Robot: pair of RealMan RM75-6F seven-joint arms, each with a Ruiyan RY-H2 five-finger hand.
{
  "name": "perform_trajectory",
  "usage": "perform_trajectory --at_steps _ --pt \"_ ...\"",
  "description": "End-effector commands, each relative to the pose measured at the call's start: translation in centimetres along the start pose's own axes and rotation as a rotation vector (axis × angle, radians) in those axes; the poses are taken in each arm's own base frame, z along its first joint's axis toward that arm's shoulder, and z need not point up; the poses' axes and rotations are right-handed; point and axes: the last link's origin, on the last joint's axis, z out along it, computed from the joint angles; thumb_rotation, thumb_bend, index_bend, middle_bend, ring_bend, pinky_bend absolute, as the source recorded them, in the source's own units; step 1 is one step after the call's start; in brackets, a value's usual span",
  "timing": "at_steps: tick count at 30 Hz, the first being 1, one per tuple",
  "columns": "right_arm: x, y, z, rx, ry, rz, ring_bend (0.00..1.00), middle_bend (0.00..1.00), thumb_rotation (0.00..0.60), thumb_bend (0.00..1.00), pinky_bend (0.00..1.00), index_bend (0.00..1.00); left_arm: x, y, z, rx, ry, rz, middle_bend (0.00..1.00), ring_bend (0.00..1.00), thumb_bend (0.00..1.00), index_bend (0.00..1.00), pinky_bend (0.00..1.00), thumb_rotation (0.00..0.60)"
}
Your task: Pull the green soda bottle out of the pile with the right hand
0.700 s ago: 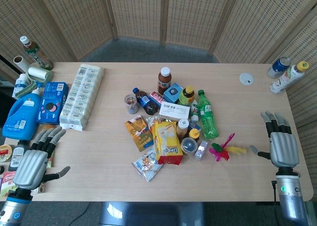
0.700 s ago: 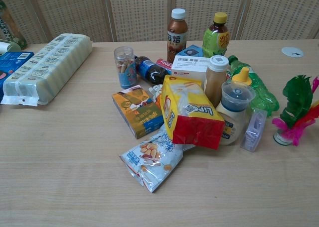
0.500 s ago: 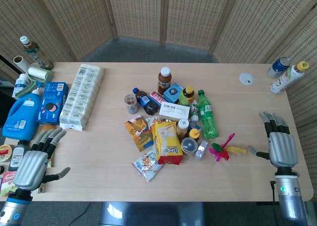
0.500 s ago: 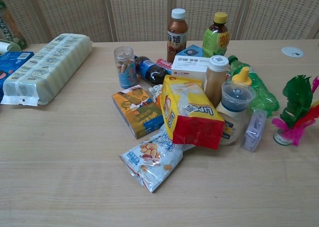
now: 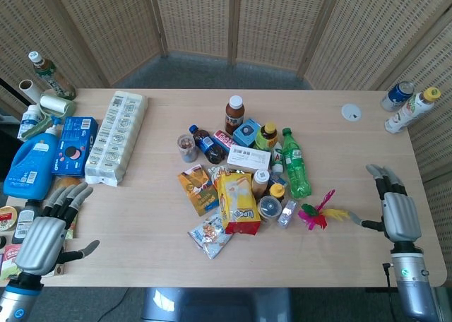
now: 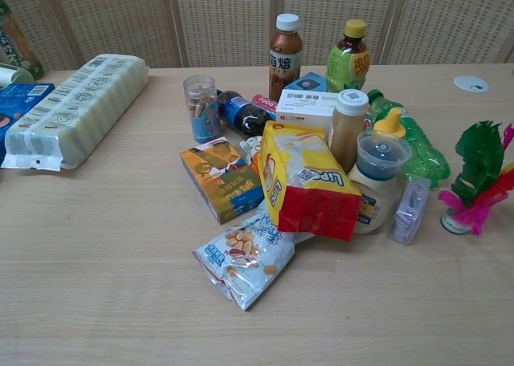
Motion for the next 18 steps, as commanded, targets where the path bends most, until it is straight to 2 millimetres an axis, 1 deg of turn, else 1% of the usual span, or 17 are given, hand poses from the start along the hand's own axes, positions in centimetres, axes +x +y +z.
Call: perform_trajectory --at_steps 1,4,8,10,13,18 --pt "-1.0 1.0 -0.3 -0.023 -0.032 0.1 0.0 0.0 0.6 0.0 0.0 0.0 -0.1 0.1 0.2 -0.005 -0.003 0.0 0.04 0.0 0.22 0.07 0.0 0.6" --pt "-1.9 2.1 -0.6 -0.043 -0.064 0.167 0.0 0.0 0.591 0.0 0.0 0.0 -0.2 0.4 0.4 -0.015 -0.009 0.001 0.04 0.0 0.23 0.07 0.0 0.6" --pt "-2.9 3.2 -1.2 -0.057 -0.088 0.205 0.0 0.0 0.528 0.0 0.0 0.0 -0.2 0.9 0.6 -0.029 -0.012 -0.001 0.04 0.0 0.22 0.07 0.0 0.6" --pt "-3.6 3.7 -1.6 -0.065 -0.101 0.229 0.0 0.0 0.518 0.0 0.0 0.0 -0.2 1.1 0.6 -0.036 -0.013 -0.001 0.04 0.0 0.23 0.07 0.0 0.6" --pt "-4.8 4.3 -2.0 -0.079 -0.12 0.251 0.0 0.0 0.501 0.0 0.0 0.0 -0.2 1.4 0.7 -0.043 -0.015 0.001 0.04 0.0 0.23 0.07 0.0 0.6" --pt "-6.7 4.7 -2.4 -0.089 -0.157 0.282 0.0 0.0 0.473 0.0 0.0 0.0 0.0 1.5 0.6 -0.046 -0.013 0.002 0.04 0.0 0.23 0.07 0.0 0.6"
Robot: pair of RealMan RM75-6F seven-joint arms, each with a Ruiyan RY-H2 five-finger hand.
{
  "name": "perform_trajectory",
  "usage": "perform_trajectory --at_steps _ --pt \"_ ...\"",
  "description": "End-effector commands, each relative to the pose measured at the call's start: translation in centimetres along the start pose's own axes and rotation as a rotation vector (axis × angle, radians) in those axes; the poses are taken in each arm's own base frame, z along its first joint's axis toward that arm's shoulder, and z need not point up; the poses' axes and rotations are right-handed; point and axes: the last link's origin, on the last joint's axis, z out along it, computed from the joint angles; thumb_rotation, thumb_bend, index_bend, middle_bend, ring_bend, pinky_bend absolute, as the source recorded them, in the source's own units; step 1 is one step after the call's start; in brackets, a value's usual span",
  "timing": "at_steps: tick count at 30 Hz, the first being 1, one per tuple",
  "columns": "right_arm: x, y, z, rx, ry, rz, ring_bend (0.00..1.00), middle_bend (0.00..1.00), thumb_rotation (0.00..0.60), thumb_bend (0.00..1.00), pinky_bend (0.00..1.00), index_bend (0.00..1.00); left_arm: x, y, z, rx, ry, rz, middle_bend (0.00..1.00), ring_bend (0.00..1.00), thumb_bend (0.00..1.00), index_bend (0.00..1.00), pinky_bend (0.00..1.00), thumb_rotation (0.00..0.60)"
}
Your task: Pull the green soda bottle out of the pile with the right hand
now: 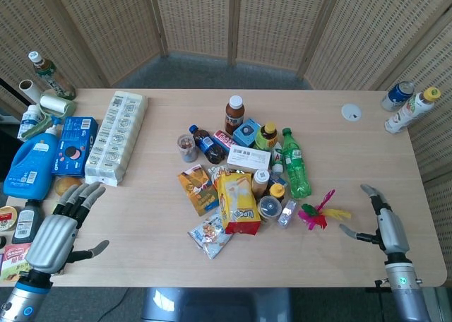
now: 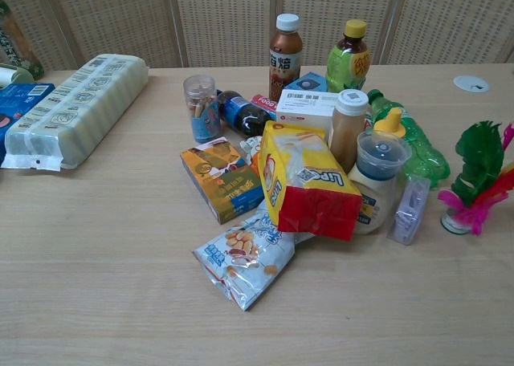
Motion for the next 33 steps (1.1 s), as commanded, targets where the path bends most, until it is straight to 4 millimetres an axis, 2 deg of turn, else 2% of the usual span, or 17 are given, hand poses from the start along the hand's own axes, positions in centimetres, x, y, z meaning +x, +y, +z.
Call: perform_trajectory --at_steps 1,11,13,17,19,33 --pt "-1.4 0.6 -0.1 -0.011 -0.035 0.019 0.0 0.0 0.472 0.0 0.0 0.0 0.1 0.0 -0.1 0.0 0.001 0.001 0.04 0.0 0.22 0.07 0.0 0.6" --pt "-3.3 1.0 0.3 -0.005 -0.069 0.042 0.0 0.0 0.434 0.0 0.0 0.0 0.3 0.1 -0.4 0.006 0.002 0.005 0.04 0.0 0.22 0.07 0.0 0.6" --pt "-3.7 1.0 0.3 -0.006 -0.082 0.046 0.0 0.0 0.41 0.0 0.0 0.0 0.4 0.2 -0.3 0.003 0.003 0.005 0.04 0.0 0.22 0.07 0.0 0.6" --pt "-4.6 0.9 0.3 -0.007 -0.117 0.058 0.0 0.0 0.319 0.0 0.0 0.0 0.3 0.2 -0.3 0.001 0.001 0.001 0.04 0.0 0.22 0.07 0.0 0.6" --pt "-5.0 0.8 0.5 -0.004 -0.122 0.061 0.0 0.0 0.299 0.0 0.0 0.0 0.3 0.2 -0.3 -0.001 -0.001 0.001 0.04 0.0 0.22 0.07 0.0 0.6" --pt "-8.5 -0.7 3.1 0.006 -0.192 0.081 0.0 0.0 0.299 0.0 0.0 0.0 0.6 -0.5 -0.9 0.028 0.012 0.002 0.04 0.0 0.23 0.07 0.0 0.6"
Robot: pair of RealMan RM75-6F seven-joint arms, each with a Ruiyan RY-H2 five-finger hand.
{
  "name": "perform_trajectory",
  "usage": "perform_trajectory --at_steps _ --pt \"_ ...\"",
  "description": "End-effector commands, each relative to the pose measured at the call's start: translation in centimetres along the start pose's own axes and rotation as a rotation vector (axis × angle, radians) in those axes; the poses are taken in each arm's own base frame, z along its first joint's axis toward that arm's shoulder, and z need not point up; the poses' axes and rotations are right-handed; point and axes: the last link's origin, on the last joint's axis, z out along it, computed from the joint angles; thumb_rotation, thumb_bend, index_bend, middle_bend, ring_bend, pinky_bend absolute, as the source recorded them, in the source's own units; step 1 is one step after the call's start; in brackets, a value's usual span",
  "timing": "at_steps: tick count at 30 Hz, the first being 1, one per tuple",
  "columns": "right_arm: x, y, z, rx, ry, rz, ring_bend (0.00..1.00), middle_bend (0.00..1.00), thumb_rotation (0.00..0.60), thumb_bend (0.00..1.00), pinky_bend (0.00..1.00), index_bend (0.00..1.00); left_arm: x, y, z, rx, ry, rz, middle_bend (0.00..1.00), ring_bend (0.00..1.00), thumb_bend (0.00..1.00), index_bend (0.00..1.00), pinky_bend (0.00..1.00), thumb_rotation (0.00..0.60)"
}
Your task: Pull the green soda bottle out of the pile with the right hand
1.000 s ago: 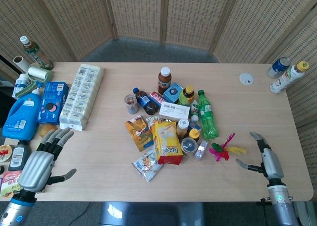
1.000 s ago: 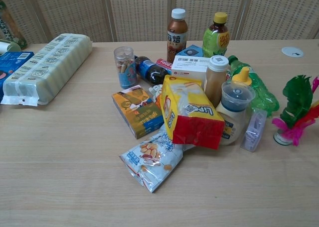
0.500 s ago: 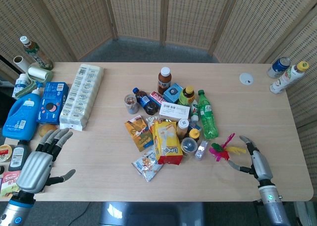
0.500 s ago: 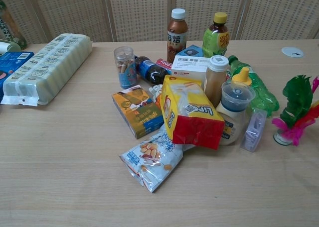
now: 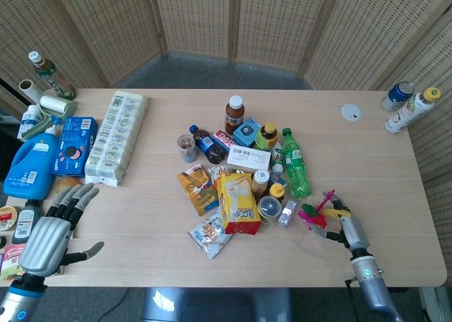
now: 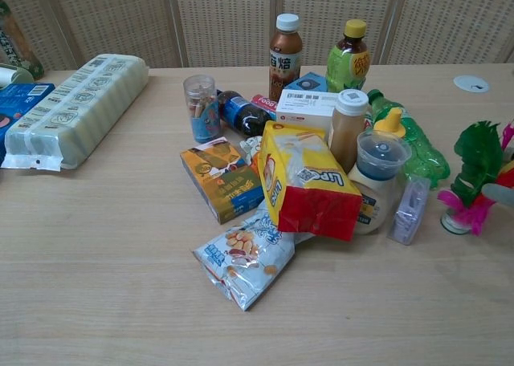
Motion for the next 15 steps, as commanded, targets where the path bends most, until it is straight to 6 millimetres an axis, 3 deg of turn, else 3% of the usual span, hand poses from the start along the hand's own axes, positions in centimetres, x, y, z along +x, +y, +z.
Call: perform_trajectory --at_steps 1,7,12,13,14,15 --pt "-0.8 -0.4 1.0 0.0 -0.02 0.006 0.0 0.0 0.3 0.0 0.0 0.0 0.1 -0.2 -0.2 0.007 0.004 0.002 0.04 0.0 0.22 0.07 0.0 0.6" --pt "-1.9 -1.2 2.8 -0.006 -0.042 0.037 0.0 0.0 0.368 0.0 0.0 0.0 0.4 -0.7 -0.6 0.026 0.016 0.0 0.04 0.0 0.23 0.07 0.0 0.6" --pt "-2.4 -2.0 4.4 -0.006 -0.028 0.067 0.0 0.01 0.473 0.0 0.0 0.0 0.6 -1.1 -1.1 0.043 0.027 -0.004 0.04 0.0 0.22 0.07 0.0 0.6" --pt "-2.4 -2.2 4.8 -0.003 -0.014 0.088 0.0 0.04 0.491 0.0 0.01 0.0 0.6 -1.2 -1.2 0.047 0.029 -0.004 0.04 0.0 0.22 0.07 0.0 0.6" --pt "-2.3 -2.4 5.1 0.0 -0.004 0.1 0.1 0.17 0.528 0.0 0.1 0.05 0.6 -1.3 -1.3 0.049 0.031 -0.004 0.04 0.0 0.22 0.07 0.0 0.6" --pt "-2.2 -2.5 5.5 0.006 0.007 0.111 0.28 0.36 0.56 0.0 0.23 0.16 0.7 -1.4 -1.3 0.053 0.033 -0.004 0.04 0.0 0.22 0.07 0.0 0.6"
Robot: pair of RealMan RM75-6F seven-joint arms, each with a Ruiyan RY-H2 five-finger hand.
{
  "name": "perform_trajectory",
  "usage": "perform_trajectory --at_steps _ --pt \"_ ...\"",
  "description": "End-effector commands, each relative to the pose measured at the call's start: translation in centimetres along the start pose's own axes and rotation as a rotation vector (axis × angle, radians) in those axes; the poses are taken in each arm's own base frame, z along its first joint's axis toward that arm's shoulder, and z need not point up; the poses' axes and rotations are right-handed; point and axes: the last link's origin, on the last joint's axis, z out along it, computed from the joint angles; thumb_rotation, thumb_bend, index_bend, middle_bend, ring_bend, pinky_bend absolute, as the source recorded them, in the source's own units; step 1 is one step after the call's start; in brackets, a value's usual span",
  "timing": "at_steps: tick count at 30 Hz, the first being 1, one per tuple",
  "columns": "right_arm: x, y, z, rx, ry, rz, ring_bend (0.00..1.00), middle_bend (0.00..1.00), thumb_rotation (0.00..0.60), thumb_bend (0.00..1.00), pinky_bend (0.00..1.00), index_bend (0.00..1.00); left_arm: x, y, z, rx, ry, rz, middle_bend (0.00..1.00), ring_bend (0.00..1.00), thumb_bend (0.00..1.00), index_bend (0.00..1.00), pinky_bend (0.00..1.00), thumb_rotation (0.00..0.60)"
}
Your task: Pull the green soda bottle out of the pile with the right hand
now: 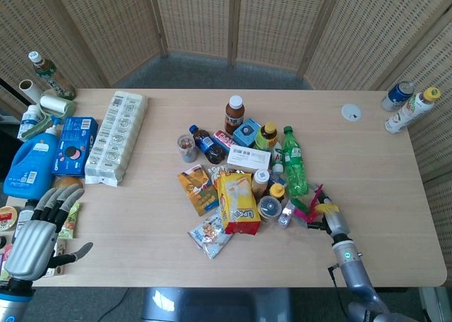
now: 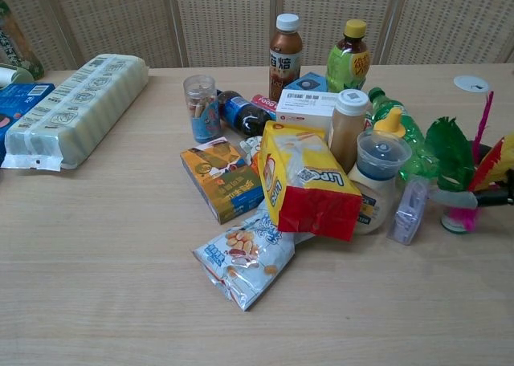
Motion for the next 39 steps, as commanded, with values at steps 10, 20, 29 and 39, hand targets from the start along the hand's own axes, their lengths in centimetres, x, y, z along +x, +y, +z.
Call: perform_trajectory --at_steps 10,20,29,39 --pt "1.5 -0.6 1.8 0.021 0.114 0.062 1.0 1.0 0.6 0.0 0.78 0.66 -0.1 -0.5 -0.2 0.015 0.003 -0.005 0.04 0.0 0.22 0.07 0.0 0.6" --pt "5.8 -1.2 0.9 0.058 0.23 0.034 1.0 1.0 0.6 0.0 0.87 0.74 -0.4 -0.4 0.2 0.006 -0.005 -0.008 0.04 0.0 0.22 0.07 0.0 0.6" --pt "10.5 -6.1 -0.2 0.208 0.303 0.023 1.0 1.0 0.6 0.0 0.88 0.73 -0.3 0.0 0.4 -0.009 -0.004 -0.006 0.04 0.0 0.22 0.07 0.0 0.6" --pt "15.3 -15.0 -1.2 0.42 0.331 0.133 1.0 1.0 0.6 0.0 0.88 0.74 -0.4 0.5 -0.4 -0.025 -0.001 -0.018 0.04 0.0 0.22 0.07 0.0 0.6"
